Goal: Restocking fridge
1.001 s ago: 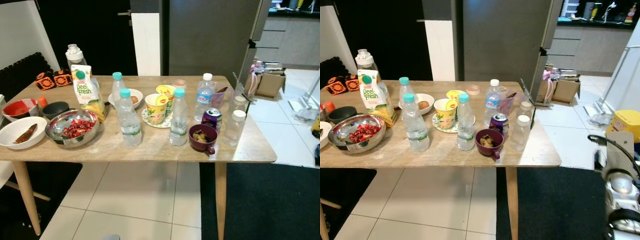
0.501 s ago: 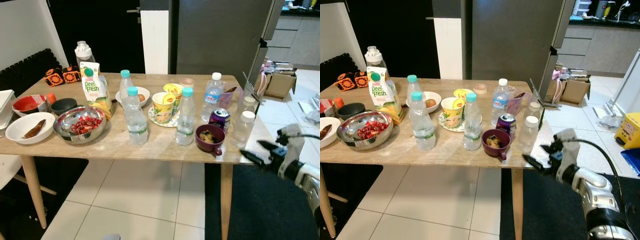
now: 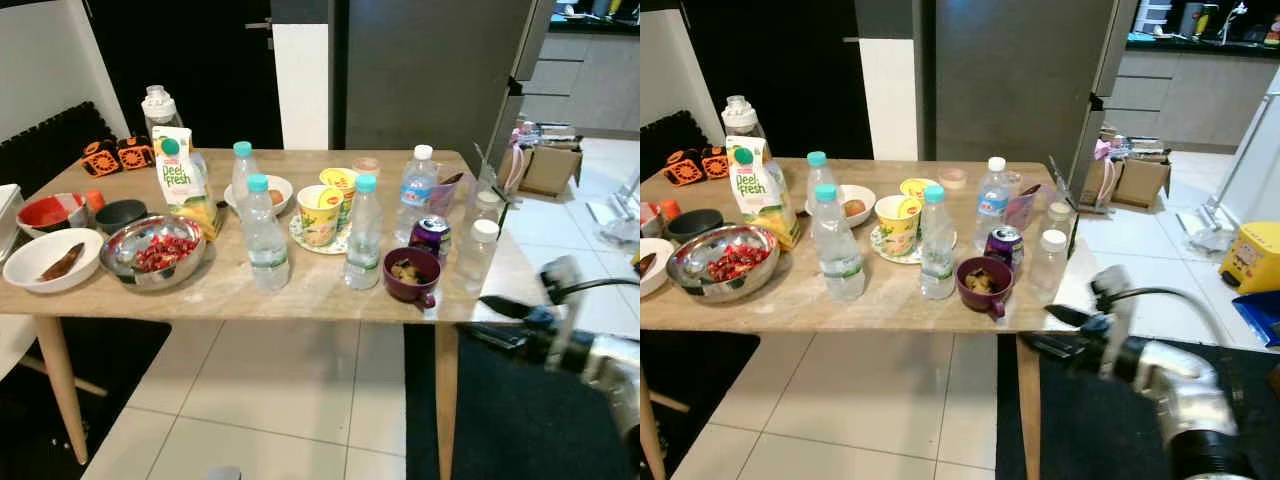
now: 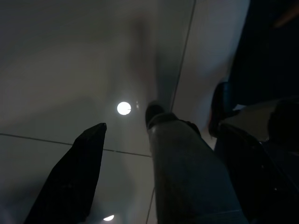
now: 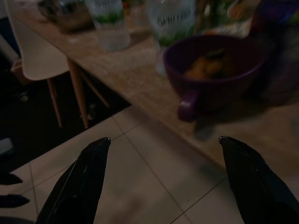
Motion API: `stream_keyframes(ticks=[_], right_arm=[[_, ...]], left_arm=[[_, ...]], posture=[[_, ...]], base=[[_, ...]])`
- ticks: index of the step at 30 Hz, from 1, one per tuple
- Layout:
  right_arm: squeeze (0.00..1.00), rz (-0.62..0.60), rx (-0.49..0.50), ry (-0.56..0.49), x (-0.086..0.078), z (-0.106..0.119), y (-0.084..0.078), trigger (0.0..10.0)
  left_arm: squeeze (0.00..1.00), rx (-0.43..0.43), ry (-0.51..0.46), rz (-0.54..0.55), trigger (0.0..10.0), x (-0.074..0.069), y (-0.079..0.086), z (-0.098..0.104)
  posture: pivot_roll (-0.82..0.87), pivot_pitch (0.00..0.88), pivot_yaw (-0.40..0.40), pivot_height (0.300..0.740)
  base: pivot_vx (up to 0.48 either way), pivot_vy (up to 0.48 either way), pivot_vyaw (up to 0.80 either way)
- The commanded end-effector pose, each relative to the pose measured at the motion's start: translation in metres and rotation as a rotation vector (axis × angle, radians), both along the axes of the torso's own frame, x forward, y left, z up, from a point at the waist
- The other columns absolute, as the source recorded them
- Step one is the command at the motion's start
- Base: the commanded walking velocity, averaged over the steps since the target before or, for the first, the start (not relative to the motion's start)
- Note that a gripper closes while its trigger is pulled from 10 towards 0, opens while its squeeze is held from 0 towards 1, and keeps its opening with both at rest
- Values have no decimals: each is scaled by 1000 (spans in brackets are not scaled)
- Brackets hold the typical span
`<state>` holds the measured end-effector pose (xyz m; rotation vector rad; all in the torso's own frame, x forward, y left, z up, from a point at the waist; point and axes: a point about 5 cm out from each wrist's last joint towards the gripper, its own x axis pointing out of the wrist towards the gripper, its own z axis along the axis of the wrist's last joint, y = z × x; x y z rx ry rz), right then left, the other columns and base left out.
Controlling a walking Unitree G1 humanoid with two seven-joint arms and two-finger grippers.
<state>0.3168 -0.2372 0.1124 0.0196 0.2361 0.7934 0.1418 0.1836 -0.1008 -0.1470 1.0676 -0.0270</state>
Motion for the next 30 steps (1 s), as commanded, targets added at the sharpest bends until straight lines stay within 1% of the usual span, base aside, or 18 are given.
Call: stream_keyframes(ticks=[1, 2, 3, 4, 5, 6, 8, 9, 12, 13, 14, 16, 18, 23, 27, 30], right_arm=[[0, -33, -46, 5, 4, -7, 6, 10000], [0, -33, -46, 5, 4, -7, 6, 10000], [0, -59, -50, 6, 8, -13, 16, 10000], [0, -59, -50, 6, 8, -13, 16, 10000], [0, -101, -22, 10, 14, -17, 28, 10000], [0, -101, -22, 10, 14, -17, 28, 10000], [0, -155, -11, 11, 23, -20, 49, 10000], [0, -175, -5, 17, 25, -20, 54, 10000], [0, -192, -11, 16, 28, -19, 58, 10000], [0, -233, -24, 9, 32, -18, 65, 10000], [0, -233, -24, 9, 32, -18, 65, 10000], [0, -275, -35, 10, 36, -19, 69, 10000], [0, -286, -41, 26, 36, -23, 76, 10000], [0, -297, -58, 30, 37, -28, 84, 10000], [0, -327, -74, 28, 38, -29, 86, 10000], [0, -373, -90, 25, 39, -29, 83, 10000]], left_arm=[[0, -8, 14, 3, 10000, -4, -2, -2], [0, -8, 14, 3, 10000, -4, -2, -2], [0, -9, 14, 1, 10000, -3, -3, -2], [0, -9, 14, 1, 10000, -3, -3, -2], [0, -8, 14, -2, 10000, -3, -3, -2], [0, -8, 14, -2, 10000, -3, -3, -2], [0, -6, 15, -6, 10000, -3, -2, -2], [0, -5, 15, -8, 10000, -4, -2, -2], [0, -4, 16, -9, 10000, -4, -2, -2], [0, -2, 17, -9, 10000, -5, -1, -2], [0, -2, 17, -9, 10000, -5, -1, -2], [0, -1, 18, -8, 10000, -5, -1, -2], [0, 0, 21, -8, 10000, -6, -1, -2], [0, -2, 22, -8, 10000, -7, -1, -2], [0, -3, 22, -9, 10000, -6, -1, -2], [0, -2, 21, -11, 10000, -6, -2, -2]], posture=[[-56, 0, 19, 740], [-56, 0, 19, 740], [-52, 0, 21, 740], [-52, 0, 21, 740], [-53, 0, 23, 740], [-53, 0, 23, 740], [-50, 0, 25, 740], [-50, 0, 25, 740], [-49, 0, 26, 740], [-43, 0, 21, 740], [-43, 0, 21, 740], [-43, 0, 21, 740], [-44, 0, 19, 740], [-43, 0, 18, 740], [-43, 0, 18, 740], [-46, 0, 20, 740]], base=[[0, 0, 0], [0, 0, 0], [0, 0, 0], [0, 0, 0], [0, 0, 0], [0, 0, 0], [0, 0, 0], [0, 0, 0], [0, 0, 0], [0, 0, 0], [0, 0, 0], [0, 0, 0], [0, 0, 0], [0, 0, 0], [0, 0, 0], [0, 0, 0]])
